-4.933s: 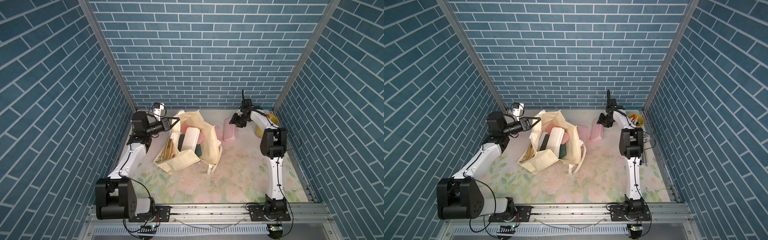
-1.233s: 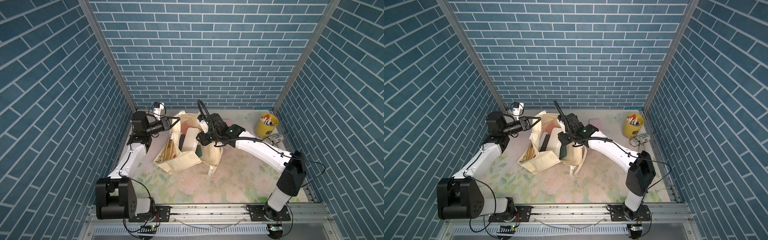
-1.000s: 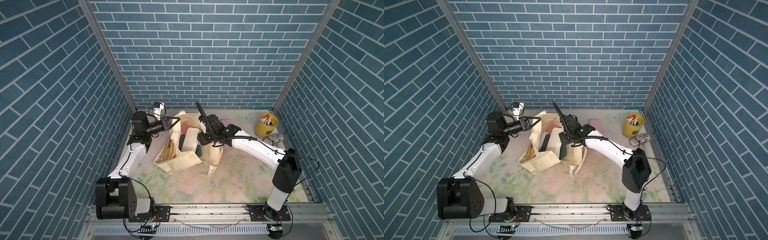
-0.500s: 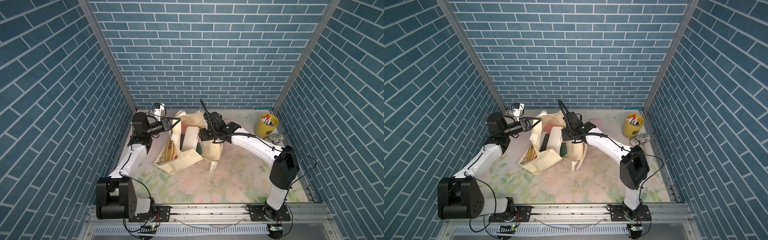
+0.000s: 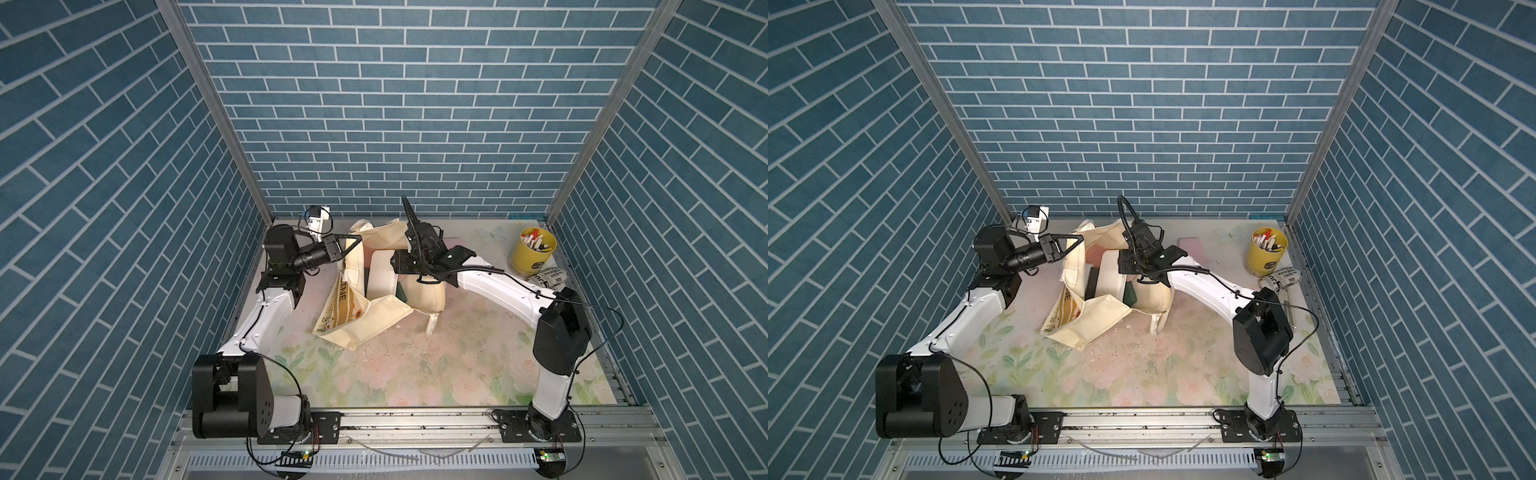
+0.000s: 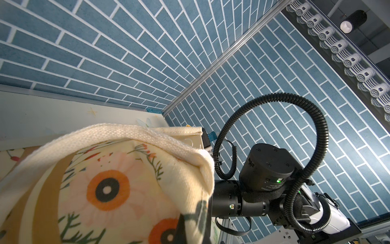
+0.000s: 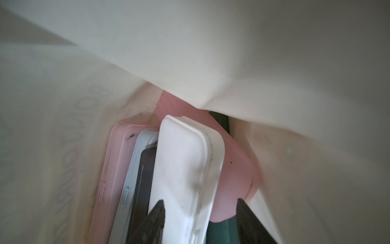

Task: Take out the pencil case from the canvas bag
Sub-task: Pick up the pencil case from the canvas bag.

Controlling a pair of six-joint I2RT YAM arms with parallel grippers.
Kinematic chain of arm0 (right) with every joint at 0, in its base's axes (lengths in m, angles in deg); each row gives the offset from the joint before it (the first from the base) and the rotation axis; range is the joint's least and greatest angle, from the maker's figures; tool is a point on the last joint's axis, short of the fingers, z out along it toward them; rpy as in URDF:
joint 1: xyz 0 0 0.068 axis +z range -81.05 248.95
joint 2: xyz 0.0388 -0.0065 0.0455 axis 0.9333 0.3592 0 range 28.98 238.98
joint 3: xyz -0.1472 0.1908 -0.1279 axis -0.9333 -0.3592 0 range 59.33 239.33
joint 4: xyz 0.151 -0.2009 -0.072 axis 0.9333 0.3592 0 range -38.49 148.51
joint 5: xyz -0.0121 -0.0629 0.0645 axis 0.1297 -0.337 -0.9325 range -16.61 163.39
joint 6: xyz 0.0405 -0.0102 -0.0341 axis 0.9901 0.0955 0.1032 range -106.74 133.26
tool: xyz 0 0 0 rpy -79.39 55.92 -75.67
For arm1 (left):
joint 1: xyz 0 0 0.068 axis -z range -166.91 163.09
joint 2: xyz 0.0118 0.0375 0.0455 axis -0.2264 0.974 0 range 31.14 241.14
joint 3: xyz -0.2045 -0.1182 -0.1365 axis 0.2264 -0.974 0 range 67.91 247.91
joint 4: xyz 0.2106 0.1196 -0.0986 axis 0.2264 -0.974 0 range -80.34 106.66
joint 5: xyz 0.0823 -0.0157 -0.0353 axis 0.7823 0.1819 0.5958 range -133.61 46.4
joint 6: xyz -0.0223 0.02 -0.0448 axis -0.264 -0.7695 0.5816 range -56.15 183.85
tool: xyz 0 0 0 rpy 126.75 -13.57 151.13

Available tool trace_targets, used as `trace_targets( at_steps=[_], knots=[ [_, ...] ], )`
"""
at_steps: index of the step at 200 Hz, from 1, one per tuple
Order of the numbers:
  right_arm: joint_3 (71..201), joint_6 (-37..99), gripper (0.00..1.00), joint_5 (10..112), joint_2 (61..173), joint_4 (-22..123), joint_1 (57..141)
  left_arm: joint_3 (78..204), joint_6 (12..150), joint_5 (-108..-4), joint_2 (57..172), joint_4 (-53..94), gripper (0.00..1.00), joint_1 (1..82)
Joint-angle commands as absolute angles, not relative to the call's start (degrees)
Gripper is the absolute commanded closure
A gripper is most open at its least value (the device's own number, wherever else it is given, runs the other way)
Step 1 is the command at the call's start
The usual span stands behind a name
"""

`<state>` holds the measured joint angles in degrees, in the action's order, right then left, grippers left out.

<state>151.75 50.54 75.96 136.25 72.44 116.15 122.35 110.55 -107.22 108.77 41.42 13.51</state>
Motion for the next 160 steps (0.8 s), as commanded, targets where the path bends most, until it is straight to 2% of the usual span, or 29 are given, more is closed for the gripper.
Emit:
trace_targets(
  at_steps=[1,88,160],
  knots=[
    [151.25,54.62,0.46,80.71,138.28,69.35,115.45,123.23,110.79,-109.96,108.31,47.64,1.0,14.05],
    [152.5,54.03,0.45,84.15,142.34,66.1,116.37,122.31,114.27,-110.67,109.5,53.91,1.0,14.14],
    [148.47,56.92,0.45,72.91,143.77,56.39,116.41,121.87,121.87,-111.1,112.7,64.34,1.0,14.23]
  ],
)
